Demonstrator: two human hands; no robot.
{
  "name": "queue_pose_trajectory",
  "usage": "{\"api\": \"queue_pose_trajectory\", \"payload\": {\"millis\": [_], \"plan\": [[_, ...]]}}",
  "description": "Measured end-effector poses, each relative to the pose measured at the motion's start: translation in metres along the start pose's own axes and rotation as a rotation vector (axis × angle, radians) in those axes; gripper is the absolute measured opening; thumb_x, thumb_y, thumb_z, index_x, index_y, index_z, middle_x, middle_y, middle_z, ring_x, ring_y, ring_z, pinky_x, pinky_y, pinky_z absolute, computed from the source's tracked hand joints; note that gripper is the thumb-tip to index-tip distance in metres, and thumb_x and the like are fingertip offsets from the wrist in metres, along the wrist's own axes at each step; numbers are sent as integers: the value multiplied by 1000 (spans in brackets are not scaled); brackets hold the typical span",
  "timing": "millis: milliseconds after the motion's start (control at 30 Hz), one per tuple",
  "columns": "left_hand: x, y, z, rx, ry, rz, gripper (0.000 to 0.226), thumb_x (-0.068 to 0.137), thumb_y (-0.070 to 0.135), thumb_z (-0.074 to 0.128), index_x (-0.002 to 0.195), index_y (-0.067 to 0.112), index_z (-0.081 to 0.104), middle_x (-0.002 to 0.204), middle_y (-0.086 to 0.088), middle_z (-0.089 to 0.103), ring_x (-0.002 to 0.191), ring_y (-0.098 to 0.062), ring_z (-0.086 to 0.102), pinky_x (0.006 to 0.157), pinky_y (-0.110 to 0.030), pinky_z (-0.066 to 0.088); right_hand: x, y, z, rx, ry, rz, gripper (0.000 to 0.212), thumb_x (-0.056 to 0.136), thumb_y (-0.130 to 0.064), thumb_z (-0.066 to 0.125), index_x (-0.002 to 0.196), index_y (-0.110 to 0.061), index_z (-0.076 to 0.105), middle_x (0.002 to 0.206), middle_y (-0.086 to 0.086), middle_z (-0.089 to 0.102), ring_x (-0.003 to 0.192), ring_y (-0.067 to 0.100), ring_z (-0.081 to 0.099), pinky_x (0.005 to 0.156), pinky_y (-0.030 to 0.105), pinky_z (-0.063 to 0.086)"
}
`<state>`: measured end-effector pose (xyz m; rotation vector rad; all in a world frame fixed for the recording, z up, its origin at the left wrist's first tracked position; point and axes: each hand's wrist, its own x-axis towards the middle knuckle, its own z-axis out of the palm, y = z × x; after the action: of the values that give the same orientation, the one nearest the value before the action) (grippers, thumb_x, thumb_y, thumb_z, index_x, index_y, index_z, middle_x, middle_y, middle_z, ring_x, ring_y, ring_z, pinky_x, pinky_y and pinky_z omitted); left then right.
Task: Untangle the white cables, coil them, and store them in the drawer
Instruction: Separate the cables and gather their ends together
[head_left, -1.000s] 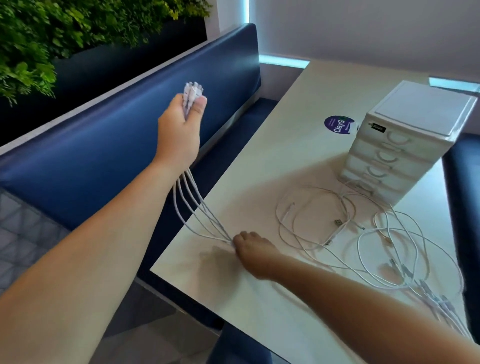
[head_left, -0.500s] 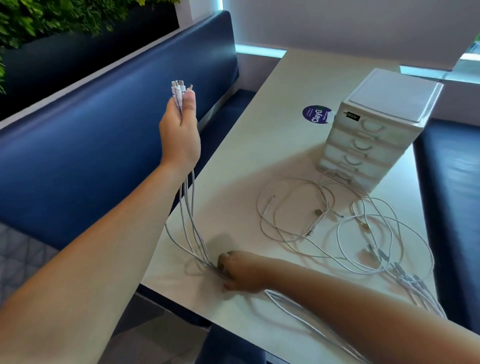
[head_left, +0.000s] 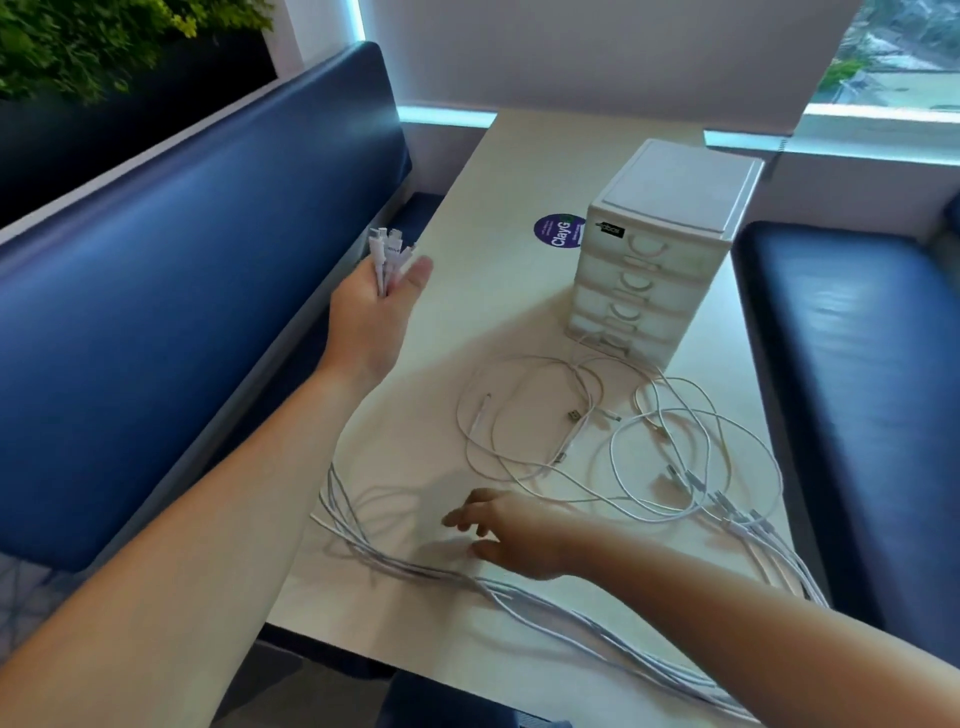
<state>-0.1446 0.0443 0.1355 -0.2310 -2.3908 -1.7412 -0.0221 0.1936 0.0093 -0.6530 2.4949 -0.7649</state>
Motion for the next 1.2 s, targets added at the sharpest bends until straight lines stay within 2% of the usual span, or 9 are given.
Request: {"api": "queue_pose_trajectory", "payload": {"millis": [100, 167, 300, 500, 667, 800, 933, 1067, 1200], "plan": [[-4, -1, 10, 30, -4, 13, 31, 92, 29, 66, 66, 21, 51, 54, 15, 36, 47, -3, 34, 50, -12, 31, -17, 18, -14, 24, 140, 51, 33, 92, -16, 58, 125, -15, 59, 115, 6, 58, 94, 21, 62, 85, 23, 44], [-6, 0, 17, 38, -20, 18, 41, 94, 33, 63, 60, 20, 44, 44, 17, 39, 46, -3, 35, 49, -15, 29, -29, 30, -24, 19, 236, 79, 26, 91, -15, 58, 117, -16, 64, 107, 4, 60, 86, 20, 62, 82, 25, 46], [-10, -1, 25, -4, -107, -1, 53, 96, 44, 56, 58, 18, 30, 42, 13, 32, 43, -7, 27, 49, -26, 24, -51, 56, -45, -21, 387, 182, 16, 89, -15, 58, 100, -18, 70, 94, -2, 60, 72, 12, 54, 74, 25, 46], [-14, -3, 36, -50, -183, -44, 54, 95, 48, 54, 57, 19, 29, 42, 13, 29, 41, -6, 23, 49, -29, 20, -58, 99, -75, -153, 581, 378, 10, 88, -22, 62, 93, -22, 70, 90, -8, 59, 74, 13, 54, 67, 26, 42], [-17, -5, 43, -46, -177, -82, 52, 96, 45, 55, 58, 20, 29, 43, 13, 29, 41, -7, 23, 49, -29, 20, -43, 126, -90, -161, 587, 409, 16, 86, -14, 62, 97, -18, 72, 96, 2, 63, 86, 24, 62, 78, 31, 48], [-19, -7, 44, -16, -158, -107, 53, 96, 44, 54, 56, 19, 29, 41, 12, 28, 40, -7, 24, 47, -25, 21, -27, 137, -94, -205, 534, 497, 22, 85, -22, 64, 106, -17, 67, 105, 4, 59, 96, 27, 59, 81, 31, 46], [-19, -9, 43, 5, -145, -117, 54, 96, 43, 54, 56, 20, 27, 41, 12, 27, 41, -7, 24, 49, -27, 21, -16, 142, -96, -228, 431, 586, 16, 84, -24, 63, 96, -14, 66, 103, 8, 59, 92, 29, 57, 67, 26, 34], [-16, -11, 42, 2, -146, -124, 54, 96, 43, 54, 57, 19, 26, 41, 12, 26, 40, -7, 23, 46, -23, 20, -14, 141, -97, -161, 468, 604, 8, 83, -13, 50, 82, -15, 58, 89, 8, 62, 77, 27, 53, 61, 28, 33], [-13, -13, 40, 2, -147, -128, 53, 96, 45, 54, 59, 19, 26, 44, 13, 26, 42, -6, 22, 48, -26, 20, -13, 139, -101, -114, 509, 537, 29, 87, -9, 44, 105, -18, 66, 106, 7, 68, 94, 28, 61, 72, 29, 43]]}}
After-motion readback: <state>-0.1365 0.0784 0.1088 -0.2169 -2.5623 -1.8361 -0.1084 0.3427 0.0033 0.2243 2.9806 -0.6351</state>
